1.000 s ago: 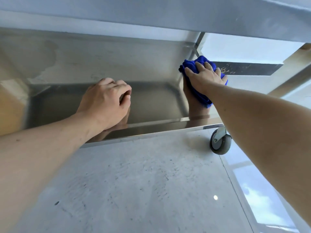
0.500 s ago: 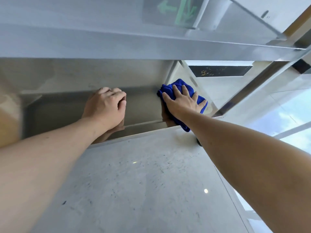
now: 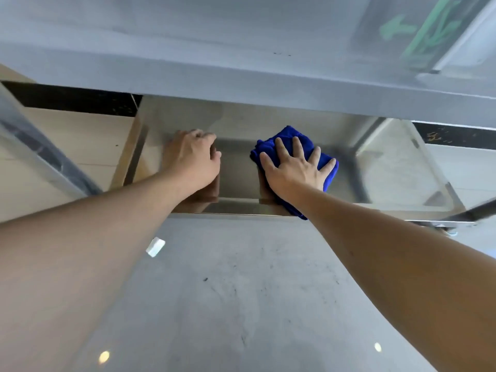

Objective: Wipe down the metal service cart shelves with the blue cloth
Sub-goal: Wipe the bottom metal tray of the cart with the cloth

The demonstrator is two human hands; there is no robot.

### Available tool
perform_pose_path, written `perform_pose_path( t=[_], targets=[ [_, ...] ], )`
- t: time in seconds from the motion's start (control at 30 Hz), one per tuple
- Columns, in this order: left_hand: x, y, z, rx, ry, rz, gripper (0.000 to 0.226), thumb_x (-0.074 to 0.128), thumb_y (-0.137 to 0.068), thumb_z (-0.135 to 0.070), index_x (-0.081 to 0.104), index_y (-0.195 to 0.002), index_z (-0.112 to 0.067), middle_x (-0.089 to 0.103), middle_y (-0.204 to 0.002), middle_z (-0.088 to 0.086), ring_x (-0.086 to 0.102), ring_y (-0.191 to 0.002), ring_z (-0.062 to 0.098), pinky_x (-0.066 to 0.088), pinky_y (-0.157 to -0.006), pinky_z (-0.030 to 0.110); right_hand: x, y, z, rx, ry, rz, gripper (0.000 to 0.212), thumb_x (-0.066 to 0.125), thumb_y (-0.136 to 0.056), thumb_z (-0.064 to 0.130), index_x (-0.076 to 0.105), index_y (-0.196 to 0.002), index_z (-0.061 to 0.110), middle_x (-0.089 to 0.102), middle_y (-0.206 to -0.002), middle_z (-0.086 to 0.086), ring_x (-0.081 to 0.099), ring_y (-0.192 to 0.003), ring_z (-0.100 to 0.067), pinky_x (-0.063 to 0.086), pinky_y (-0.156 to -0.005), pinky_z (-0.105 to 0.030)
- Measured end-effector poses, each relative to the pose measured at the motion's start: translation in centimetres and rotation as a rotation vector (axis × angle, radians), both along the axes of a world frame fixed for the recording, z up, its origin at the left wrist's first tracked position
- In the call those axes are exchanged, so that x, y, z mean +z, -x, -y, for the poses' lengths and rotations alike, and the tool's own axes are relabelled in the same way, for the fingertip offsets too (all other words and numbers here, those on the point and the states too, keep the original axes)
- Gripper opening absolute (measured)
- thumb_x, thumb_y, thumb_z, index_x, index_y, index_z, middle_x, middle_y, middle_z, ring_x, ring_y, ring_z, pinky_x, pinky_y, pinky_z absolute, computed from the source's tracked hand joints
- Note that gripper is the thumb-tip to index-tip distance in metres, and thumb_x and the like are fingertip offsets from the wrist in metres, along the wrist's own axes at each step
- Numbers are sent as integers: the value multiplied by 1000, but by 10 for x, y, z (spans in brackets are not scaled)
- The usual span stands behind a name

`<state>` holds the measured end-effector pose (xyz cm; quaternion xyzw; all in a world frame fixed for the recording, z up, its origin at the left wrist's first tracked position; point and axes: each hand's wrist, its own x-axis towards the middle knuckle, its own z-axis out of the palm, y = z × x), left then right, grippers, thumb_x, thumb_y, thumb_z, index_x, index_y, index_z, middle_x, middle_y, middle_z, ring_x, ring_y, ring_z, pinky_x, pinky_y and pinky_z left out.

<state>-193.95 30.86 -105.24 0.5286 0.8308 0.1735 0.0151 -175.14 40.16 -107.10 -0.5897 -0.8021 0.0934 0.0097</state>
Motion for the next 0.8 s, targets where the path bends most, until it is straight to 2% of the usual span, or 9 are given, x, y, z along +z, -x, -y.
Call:
perform_pose_path(
  t=[0.13,0.23,0.37,0.53,0.63,0.8],
  targets=[
    [15,43,39,191,-24,49,35,52,-90,-40,63,-119,-23,66,-114,6,56,-108,30,46,-85,36,1,62,33,164,-17,9,70,9,-91,75,16,-155,49,10,-169,5,-5,-151,-43,-13,-111,-72],
    [22,64,54,346,-28,131,36,47,-94,-36,61,-123,-19,65,-120,6,57,-113,29,47,-89,39,2,106,66,307,-19,-6,69,11,-92,74,17,-155,48,11,-169,5,-5,-152,-43,-14,-111,-72],
    [30,79,62,532,-67,256,35,42,-97,-31,64,-119,-15,67,-120,6,60,-109,27,41,-83,33,2,153,120,519,-43,-30,69,12,-90,75,21,-154,49,13,-168,4,-2,-151,-42,-14,-111,-71],
    [38,88,65,531,-94,323,36,42,-96,-33,60,-121,-15,64,-120,7,58,-111,27,36,-81,29,2,174,169,658,-93,-80,67,13,-91,65,45,-145,41,32,-160,4,9,-149,-45,-5,-112,-71],
    [38,90,68,534,-89,340,37,42,-96,-35,59,-121,-14,63,-122,8,57,-113,27,38,-85,29,3,167,175,703,-123,-78,67,12,-93,67,42,-147,39,32,-161,4,13,-149,-46,-1,-113,-70],
    [32,82,68,464,-77,300,37,41,-96,-38,62,-115,-15,66,-114,8,59,-109,29,42,-85,35,2,140,167,814,-155,-76,57,32,-101,64,34,-152,39,30,-163,2,18,-149,-45,4,-116,-69]
  ],
)
